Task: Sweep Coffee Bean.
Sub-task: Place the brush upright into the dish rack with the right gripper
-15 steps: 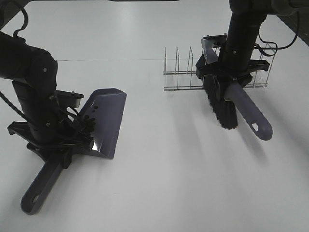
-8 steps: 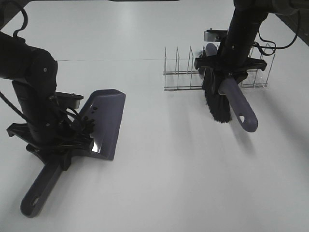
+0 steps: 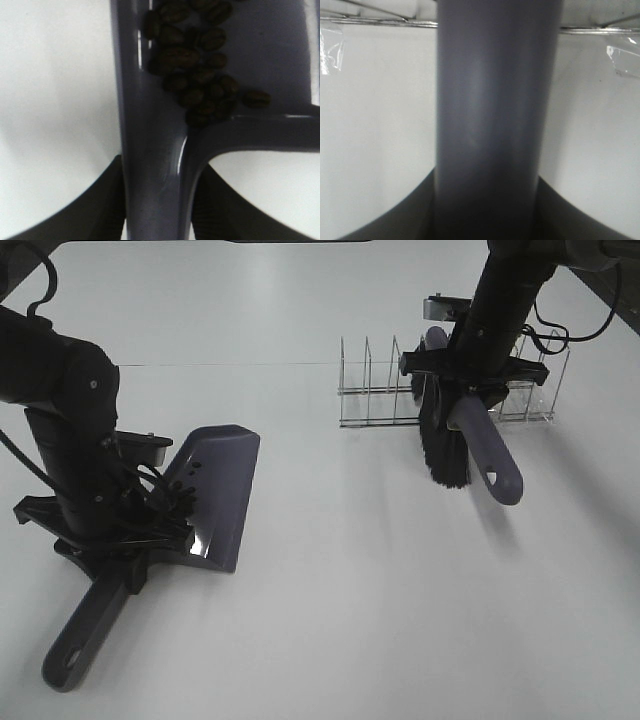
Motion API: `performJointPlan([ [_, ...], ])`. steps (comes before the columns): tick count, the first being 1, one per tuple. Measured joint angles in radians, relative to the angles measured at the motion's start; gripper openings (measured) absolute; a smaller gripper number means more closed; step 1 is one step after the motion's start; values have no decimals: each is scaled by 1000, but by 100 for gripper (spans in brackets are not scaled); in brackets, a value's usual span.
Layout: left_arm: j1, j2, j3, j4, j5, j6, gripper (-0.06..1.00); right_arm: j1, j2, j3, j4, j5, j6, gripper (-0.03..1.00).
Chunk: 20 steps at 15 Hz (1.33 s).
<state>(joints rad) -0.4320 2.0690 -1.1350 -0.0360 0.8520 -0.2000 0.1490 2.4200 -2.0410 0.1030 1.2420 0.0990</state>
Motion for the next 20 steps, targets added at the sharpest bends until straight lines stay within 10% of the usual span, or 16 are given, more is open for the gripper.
performJointPlan([
  [20, 0, 0, 0, 0, 0, 0, 32, -1, 14, -41, 1, -7, 20, 33],
])
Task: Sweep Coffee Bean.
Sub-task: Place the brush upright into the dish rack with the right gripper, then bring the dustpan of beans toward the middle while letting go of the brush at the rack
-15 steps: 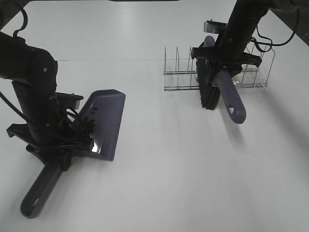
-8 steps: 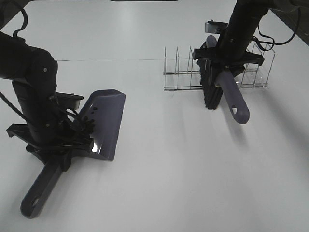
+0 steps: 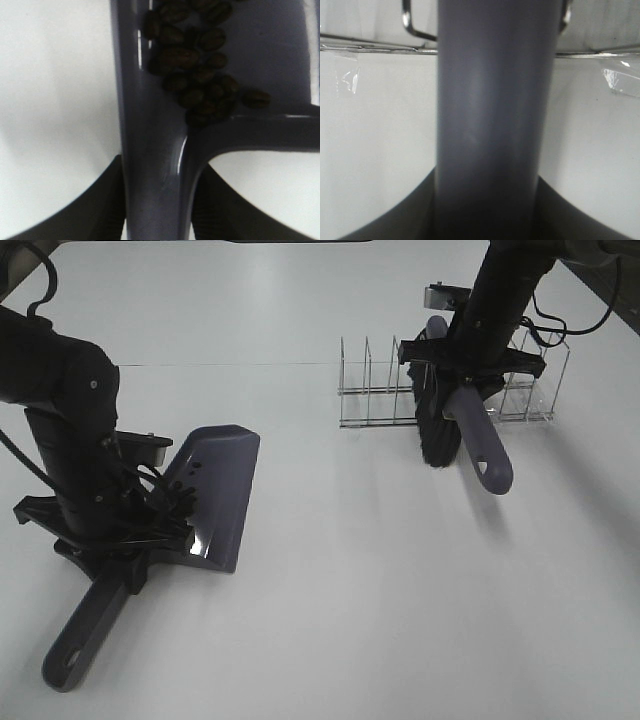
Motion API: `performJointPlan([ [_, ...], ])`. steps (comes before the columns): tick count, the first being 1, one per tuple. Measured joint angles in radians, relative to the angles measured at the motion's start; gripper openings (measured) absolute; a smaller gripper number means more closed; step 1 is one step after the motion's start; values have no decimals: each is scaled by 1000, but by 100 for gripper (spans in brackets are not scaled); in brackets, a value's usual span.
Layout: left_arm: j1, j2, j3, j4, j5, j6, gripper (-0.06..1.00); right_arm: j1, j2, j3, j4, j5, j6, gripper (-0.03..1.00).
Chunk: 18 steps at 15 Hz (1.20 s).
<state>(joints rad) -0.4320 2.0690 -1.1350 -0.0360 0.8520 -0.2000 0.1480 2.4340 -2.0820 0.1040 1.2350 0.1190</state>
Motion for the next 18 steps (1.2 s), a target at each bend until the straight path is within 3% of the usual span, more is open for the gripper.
performJointPlan([
  [4, 0, 0, 0, 0, 0, 0, 32, 0, 0, 0, 32, -7, 0, 51],
  [10, 0, 0, 0, 0, 0, 1, 32, 0, -47, 0, 32, -12, 0, 57],
  [18, 0, 0, 0, -1, 0, 1, 32, 0, -192, 0, 20, -12, -44, 57],
])
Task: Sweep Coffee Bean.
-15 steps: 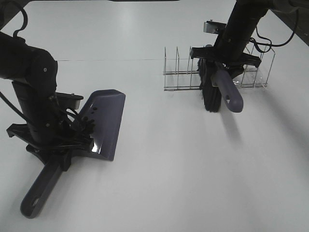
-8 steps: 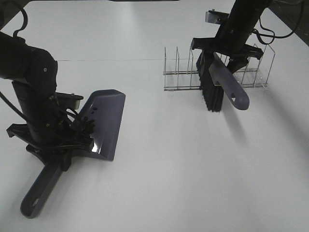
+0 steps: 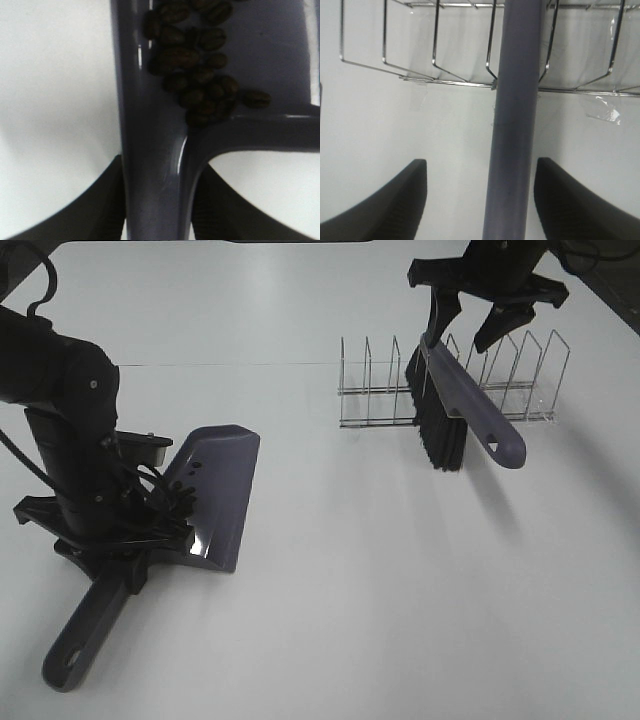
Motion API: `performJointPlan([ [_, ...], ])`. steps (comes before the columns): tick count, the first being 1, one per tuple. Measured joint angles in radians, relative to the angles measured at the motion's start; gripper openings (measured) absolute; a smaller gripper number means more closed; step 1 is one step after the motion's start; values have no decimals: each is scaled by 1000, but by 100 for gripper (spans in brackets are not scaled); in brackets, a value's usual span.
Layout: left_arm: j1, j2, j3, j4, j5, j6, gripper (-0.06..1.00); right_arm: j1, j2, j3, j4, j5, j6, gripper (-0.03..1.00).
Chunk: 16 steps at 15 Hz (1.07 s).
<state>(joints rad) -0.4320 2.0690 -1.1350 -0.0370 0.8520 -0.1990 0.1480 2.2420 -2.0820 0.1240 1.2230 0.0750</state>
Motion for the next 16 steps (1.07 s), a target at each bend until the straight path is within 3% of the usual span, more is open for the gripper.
performJointPlan([
  [3, 0, -8, -2, -9, 17, 0, 43, 0, -51, 0, -1, -1, -1, 57],
  [6, 0, -32, 1, -21, 22, 0, 65, 0, -100, 0, 1, 0, -1, 57],
  [10, 9, -129, 6, -18, 15, 3, 67, 0, -155, 0, 3, 1, -1, 57],
  [12, 75, -181, 6, -20, 15, 3, 67, 0, -202, 13, 3, 0, -1, 57],
  [16, 308, -312, 6, -13, 25, 69, 67, 0, -363, 184, -7, 0, -19, 57],
])
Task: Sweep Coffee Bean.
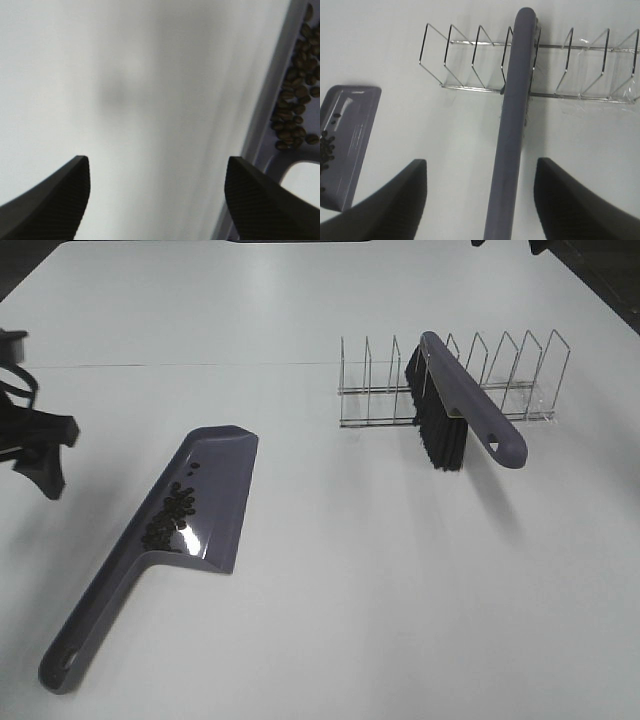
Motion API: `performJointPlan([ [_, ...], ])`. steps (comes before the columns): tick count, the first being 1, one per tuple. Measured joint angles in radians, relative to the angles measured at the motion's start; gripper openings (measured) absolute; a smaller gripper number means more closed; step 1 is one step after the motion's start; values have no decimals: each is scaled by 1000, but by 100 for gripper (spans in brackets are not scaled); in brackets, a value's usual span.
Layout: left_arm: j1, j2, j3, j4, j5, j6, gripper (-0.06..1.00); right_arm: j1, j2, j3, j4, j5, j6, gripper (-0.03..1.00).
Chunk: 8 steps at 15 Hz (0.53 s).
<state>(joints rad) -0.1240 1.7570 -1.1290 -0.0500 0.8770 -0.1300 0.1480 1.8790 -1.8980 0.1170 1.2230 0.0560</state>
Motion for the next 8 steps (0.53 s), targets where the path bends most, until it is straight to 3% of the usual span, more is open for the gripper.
performJointPlan([
  [3, 83, -143, 9, 24, 72, 42, 66, 0, -142, 196, 0, 0, -13, 57],
  [8, 90, -461, 152, 94, 144, 30, 66, 0, -419, 565, 3, -1, -24, 57],
])
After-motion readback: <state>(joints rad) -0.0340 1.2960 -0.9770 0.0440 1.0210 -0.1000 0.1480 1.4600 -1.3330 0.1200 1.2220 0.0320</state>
